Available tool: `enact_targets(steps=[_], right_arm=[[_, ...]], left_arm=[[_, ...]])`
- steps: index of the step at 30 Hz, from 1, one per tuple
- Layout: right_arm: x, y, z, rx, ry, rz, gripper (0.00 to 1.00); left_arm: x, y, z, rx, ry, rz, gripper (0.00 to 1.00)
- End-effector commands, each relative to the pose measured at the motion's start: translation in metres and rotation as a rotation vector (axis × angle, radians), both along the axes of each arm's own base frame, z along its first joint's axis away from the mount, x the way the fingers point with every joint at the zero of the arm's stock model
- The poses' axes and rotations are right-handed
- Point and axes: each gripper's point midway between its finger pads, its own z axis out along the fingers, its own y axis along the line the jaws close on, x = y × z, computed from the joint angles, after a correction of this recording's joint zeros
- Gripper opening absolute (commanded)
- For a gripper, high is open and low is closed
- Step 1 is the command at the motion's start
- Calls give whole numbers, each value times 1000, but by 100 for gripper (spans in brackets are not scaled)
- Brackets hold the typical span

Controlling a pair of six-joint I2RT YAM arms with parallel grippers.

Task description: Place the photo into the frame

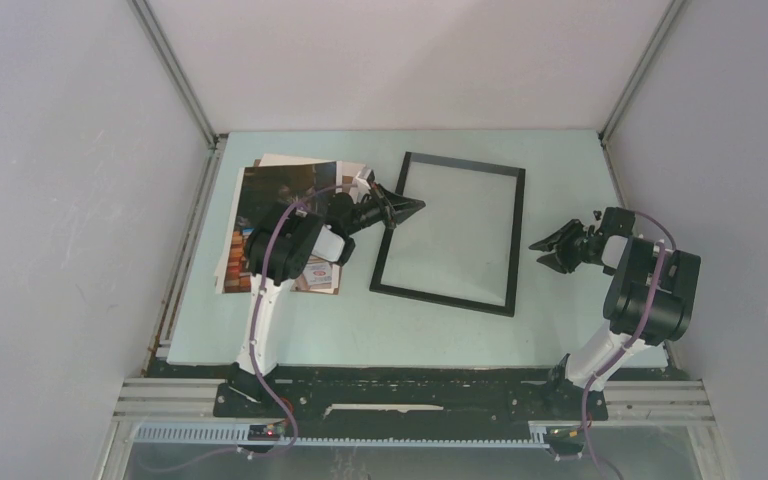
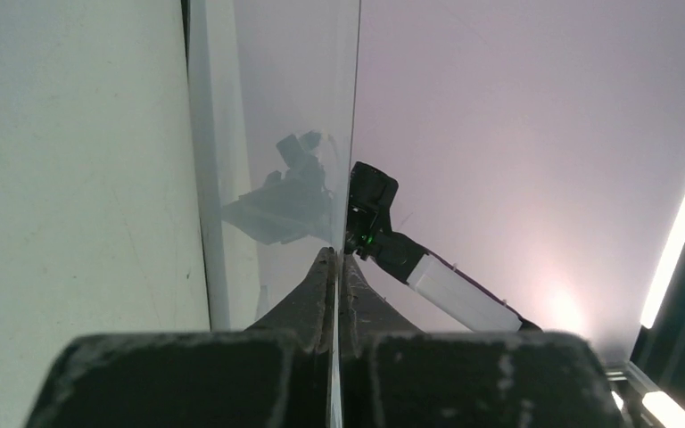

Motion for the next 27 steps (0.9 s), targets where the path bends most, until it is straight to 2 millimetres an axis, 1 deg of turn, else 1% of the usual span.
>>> enact_targets(steps=[1,7,14,17,20,22,27], right_arm=[[2,3,0,-3,-16,14,51],[2,5,-1,0,-15,20,51],[2,5,-1,1,-15,20,50],[3,6,-1,3,-19,23,51],[3,7,-1,4,-20,23,51],[4,7,0,5,-22,25,50],[4,7,1,4,-24,25,51]], left_arm=[[-6,-2,23,-75,-3,-18,0],[-6,-5,38,-118,28,-41,0],[-7,-3,44,-145,55,-51,0],[-8,-3,51,-152,43,-45,0],[-10,-1,53,-146,33,-38,0],[-12,-1,49,-136,31,-38,0],[-16,-1,28,-107,59,-42,0]])
